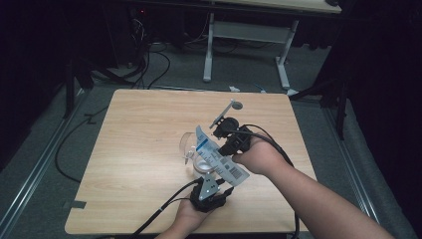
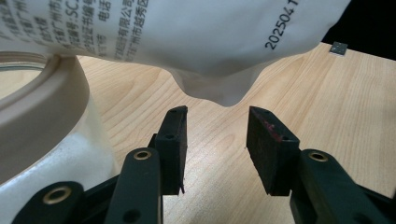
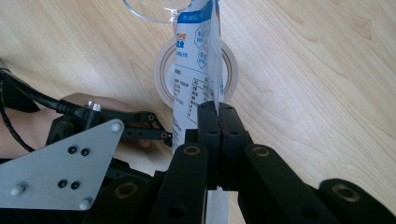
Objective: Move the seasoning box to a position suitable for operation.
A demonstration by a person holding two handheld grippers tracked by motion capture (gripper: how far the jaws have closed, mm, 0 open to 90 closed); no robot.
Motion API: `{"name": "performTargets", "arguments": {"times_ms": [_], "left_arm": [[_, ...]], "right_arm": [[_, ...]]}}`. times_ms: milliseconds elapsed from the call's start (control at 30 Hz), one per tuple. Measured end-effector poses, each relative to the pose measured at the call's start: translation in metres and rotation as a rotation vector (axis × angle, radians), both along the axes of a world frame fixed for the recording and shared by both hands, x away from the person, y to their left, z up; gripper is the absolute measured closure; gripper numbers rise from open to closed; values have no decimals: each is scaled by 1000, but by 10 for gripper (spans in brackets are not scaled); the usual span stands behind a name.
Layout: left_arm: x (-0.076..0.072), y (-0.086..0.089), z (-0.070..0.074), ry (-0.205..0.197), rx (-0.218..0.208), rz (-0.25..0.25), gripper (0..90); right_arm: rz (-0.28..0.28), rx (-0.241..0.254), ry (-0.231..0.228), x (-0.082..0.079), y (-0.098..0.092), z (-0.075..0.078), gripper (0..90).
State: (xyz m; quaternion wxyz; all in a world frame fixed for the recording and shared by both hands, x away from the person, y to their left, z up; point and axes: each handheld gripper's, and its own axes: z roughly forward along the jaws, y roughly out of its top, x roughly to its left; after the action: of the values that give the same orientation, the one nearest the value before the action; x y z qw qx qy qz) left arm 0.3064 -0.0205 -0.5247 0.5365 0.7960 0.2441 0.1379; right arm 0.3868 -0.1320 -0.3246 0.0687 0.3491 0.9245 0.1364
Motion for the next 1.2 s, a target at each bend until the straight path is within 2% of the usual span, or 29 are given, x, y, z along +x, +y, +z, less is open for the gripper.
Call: {"name": "performTargets", "arguments": {"times_ms": [367, 633, 800, 967, 1000, 1067, 1200], "left_arm": [[-8, 17, 3, -14, -32, -4, 583], [-13, 38, 6, -31, -19, -10, 575], [-14, 64, 9, -36, -26, 20, 567], [-11, 95, 10, -39, -1, 55, 564], [-10, 101, 10, -34, -3, 69, 563], [-8, 117, 9, -36, 19, 99, 558], [-6, 145, 8, -37, 15, 154, 550]], "right_arm": [[9, -3, -4, 0, 2, 0, 899], [2, -4, -5, -1, 0, 0, 899], [0, -4, -6, -2, -3, 0, 899], [-4, 9, -4, -2, -5, 0, 899], [-6, 9, -3, -3, -5, 0, 899], [-3, 6, -4, -3, -6, 0, 899], [-7, 7, -4, -3, -8, -2, 899]]}}
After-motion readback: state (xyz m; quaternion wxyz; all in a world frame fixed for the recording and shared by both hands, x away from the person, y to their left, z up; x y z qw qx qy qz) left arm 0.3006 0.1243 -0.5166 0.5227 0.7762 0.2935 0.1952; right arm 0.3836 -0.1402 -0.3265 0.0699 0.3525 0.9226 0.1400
